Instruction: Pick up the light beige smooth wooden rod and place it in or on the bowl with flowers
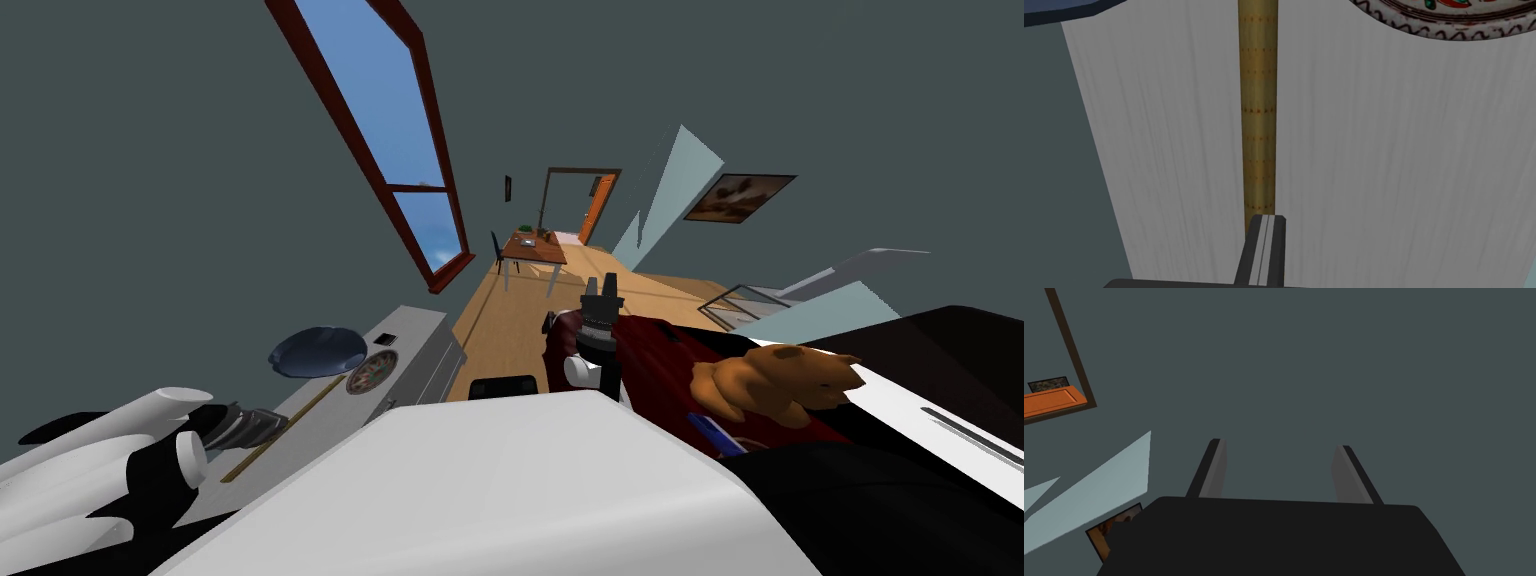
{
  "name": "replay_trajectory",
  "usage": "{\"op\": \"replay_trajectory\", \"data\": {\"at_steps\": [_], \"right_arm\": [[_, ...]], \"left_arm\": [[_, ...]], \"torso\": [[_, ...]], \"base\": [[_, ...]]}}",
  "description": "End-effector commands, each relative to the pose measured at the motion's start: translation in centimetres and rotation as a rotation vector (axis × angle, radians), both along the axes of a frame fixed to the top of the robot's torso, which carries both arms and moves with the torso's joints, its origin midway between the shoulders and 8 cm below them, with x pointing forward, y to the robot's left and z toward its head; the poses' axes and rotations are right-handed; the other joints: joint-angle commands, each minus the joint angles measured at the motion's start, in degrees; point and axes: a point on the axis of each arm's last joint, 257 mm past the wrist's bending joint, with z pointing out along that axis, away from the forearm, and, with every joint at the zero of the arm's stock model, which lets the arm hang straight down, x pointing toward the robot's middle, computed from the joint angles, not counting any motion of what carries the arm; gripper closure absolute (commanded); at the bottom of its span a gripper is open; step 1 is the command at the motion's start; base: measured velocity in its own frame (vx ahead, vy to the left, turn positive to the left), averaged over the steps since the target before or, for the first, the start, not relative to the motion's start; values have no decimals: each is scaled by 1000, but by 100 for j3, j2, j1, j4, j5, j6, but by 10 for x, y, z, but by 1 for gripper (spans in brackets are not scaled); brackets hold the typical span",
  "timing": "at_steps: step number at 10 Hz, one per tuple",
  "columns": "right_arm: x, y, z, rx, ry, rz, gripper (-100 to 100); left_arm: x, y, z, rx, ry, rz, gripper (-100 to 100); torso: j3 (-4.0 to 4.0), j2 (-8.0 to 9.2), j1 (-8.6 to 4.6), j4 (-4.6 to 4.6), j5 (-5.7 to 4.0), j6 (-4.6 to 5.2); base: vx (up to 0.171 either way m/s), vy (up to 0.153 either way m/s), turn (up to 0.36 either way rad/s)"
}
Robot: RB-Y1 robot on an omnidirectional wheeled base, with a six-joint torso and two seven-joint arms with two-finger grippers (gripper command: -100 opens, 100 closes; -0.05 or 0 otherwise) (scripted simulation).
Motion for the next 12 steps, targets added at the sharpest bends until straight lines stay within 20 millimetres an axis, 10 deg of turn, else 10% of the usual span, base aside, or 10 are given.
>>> {"op": "replay_trajectory", "data": {"at_steps": [1, 3, 4, 5, 12], "right_arm": [[0, 0, 0, 0, 0, 0, 0], [0, 0, 0, 0, 0, 0, 0], [0, 0, 0, 0, 0, 0, 0], [0, 0, 0, 0, 0, 0, 0], [0, 0, 0, 0, 0, 0, 0]], "left_arm": [[-2, -1, 0, 2, 5, 3, -100], [-13, 0, -6, 8, 33, 7, -100], [-14, 0, -7, 11, 36, 8, 0], [-12, -2, -10, 14, 35, 25, -100], [-6, -11, -21, 18, 30, 74, -100]], "torso": [[0, 0, 0, 0, 0, 0], [-1, -4, 17, 0, 5, -1], [3, 8, 11, 1, 4, 1], [13, 24, 4, 5, 2, 0], [37, 63, 10, 14, 3, 0]], "base": [[57, 25, -3], [91, 36, 9], [9, 4, -3], [-55, 28, -110], [-68, 26, -80]]}}
